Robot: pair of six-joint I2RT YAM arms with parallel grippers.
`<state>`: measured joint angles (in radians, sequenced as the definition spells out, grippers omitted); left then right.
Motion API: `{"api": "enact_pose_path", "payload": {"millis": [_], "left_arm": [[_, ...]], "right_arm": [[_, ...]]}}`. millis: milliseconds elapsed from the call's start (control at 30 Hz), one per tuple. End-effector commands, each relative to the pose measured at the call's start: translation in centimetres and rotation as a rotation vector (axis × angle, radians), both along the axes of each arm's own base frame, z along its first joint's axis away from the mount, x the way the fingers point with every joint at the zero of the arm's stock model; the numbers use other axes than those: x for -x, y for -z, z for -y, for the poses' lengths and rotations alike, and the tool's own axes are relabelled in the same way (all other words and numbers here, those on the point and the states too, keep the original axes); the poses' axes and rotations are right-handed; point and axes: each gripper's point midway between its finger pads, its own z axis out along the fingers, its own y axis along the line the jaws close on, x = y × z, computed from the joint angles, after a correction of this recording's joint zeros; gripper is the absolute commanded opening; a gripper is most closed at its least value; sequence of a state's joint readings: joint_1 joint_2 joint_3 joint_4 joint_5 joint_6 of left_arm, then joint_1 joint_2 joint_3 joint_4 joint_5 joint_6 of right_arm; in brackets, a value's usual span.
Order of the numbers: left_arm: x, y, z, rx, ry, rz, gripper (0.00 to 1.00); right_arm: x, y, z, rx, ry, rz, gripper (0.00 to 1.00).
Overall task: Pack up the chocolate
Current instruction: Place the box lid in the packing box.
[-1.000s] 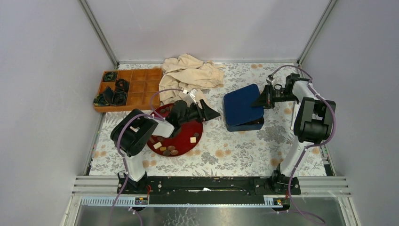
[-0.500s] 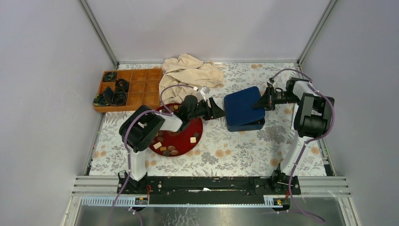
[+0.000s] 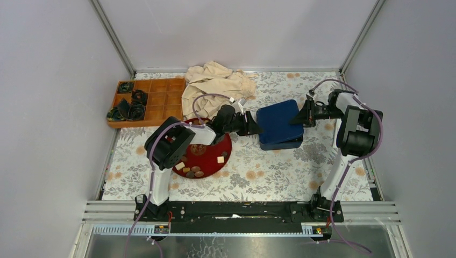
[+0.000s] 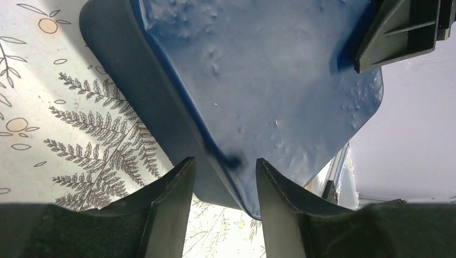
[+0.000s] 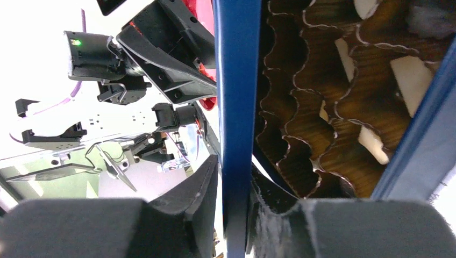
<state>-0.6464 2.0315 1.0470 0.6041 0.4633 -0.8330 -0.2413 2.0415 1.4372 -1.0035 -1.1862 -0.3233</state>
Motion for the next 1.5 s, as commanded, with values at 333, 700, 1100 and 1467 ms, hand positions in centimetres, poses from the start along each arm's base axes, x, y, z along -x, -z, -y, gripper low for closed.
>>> {"api": "enact_pose_path", "payload": {"millis": [333, 700, 1100, 1467], "left_arm": [[-0.7, 0.1, 1.6, -0.038, 0.05, 0.018, 0.45], [-0.9, 0.3, 2.0, -0.063, 0.068, 0.015, 0.44], [-0.9, 0.3, 2.6, -0.083, 0.089, 0.009, 0.43], [-0.7, 0.1, 3.7, -0.082, 0.107, 0.009, 0.44]], "right_arm": [[-0.1, 0.2, 2.1, 0.109, -0.007, 0.058, 0.44], [-0.2, 0.6, 5.4, 0.293, 0.018, 0.124, 0.57], [-0.2, 1.2, 7.4, 0.449, 0.018, 0.191, 0.69], [0.3, 4.3, 6.0, 0.413, -0.059, 0.124, 0.73]]}}
